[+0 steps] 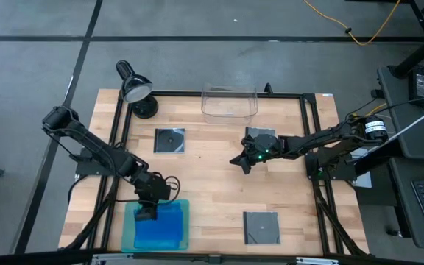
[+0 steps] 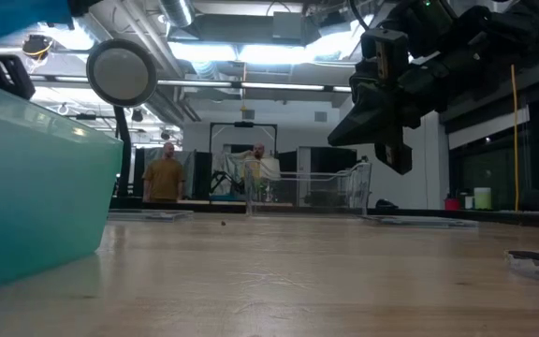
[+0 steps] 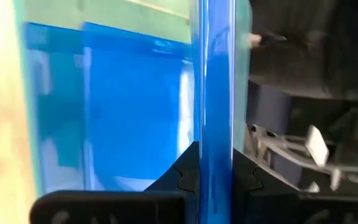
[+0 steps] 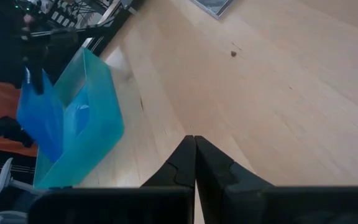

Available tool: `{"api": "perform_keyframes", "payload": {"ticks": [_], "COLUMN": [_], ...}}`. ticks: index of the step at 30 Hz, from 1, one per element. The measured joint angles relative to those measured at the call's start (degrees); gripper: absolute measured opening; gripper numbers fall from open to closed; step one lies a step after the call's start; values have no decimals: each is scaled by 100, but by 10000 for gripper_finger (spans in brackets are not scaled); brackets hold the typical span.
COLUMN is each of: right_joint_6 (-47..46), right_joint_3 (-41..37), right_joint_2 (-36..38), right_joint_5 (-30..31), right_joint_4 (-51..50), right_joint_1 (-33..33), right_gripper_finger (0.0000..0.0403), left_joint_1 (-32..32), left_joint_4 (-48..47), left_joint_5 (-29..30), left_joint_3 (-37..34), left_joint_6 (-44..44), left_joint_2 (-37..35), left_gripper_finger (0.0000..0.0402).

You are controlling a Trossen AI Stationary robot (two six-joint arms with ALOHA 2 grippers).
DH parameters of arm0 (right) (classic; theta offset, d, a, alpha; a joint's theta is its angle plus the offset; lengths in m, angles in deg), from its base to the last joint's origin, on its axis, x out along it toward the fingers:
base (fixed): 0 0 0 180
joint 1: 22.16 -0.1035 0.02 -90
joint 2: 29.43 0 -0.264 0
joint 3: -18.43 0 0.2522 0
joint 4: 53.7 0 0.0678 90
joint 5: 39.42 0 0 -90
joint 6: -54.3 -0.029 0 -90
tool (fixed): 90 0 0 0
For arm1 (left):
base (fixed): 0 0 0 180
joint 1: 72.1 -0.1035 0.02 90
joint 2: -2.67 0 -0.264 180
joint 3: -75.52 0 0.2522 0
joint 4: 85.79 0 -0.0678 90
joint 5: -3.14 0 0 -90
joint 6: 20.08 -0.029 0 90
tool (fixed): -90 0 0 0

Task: Pick & place jewel cases by type
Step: Put the blue CD case into the blue bin

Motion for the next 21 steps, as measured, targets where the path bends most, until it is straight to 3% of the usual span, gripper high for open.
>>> {"api": "perform_keyframes", "payload": {"ticks": [21], "right_joint_6": [144], "right_joint_3": [0], "right_joint_2": [0], "right_joint_5": [-13], "right_joint_4": [-14], "right_joint_1": [0], "right_gripper_finger": [7], "left_joint_1": [254], "left_joint_4": [15], "left_joint_5": [167], "left_joint_3": [11], "left_joint_6": [639], "left_joint_2": [448], "left_gripper_finger": [69]}}
